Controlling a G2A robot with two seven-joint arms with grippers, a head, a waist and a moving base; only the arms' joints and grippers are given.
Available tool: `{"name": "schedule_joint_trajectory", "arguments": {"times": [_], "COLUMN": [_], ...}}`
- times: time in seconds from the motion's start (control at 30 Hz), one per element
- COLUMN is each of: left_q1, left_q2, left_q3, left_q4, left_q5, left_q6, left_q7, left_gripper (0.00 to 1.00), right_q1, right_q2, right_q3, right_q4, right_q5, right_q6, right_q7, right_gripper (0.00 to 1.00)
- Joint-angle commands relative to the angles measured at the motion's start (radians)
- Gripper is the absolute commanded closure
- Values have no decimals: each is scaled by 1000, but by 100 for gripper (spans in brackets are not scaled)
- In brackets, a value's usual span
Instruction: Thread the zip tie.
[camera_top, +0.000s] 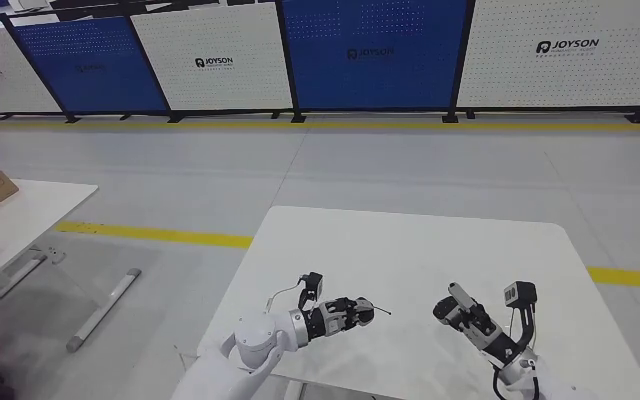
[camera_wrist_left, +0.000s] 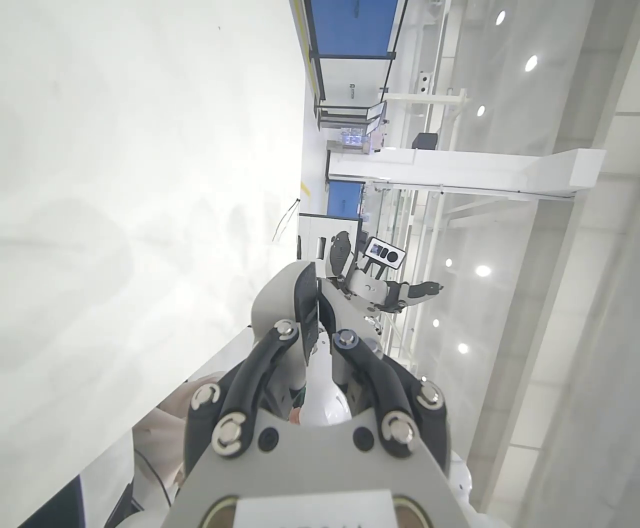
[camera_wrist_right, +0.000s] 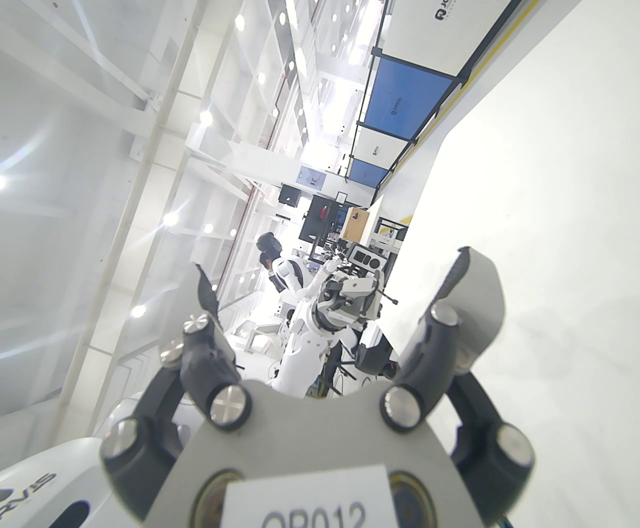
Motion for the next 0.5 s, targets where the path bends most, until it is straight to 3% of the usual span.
{"name": "schedule_joint_trajectory", "arguments": {"times": [0.0, 0.33, 0.47], "left_q1": [0, 0, 9], "left_q2": [0, -1, -1], "left_q3": [0, 1, -9], "left_q4": [0, -4, -69], "left_q5": [0, -3, -28], "left_q6": [0, -4, -37], "left_q7": [0, 6, 30], "left_gripper": [100, 100, 100], "right_q1": [0, 0, 0], "right_q2": [0, 0, 0], "right_q3": [0, 0, 0], "right_q4": [0, 0, 0], "right_q5": [0, 0, 0], "right_q6": [0, 0, 0], "right_q7": [0, 0, 0], "right_gripper": [0, 0, 0]}}
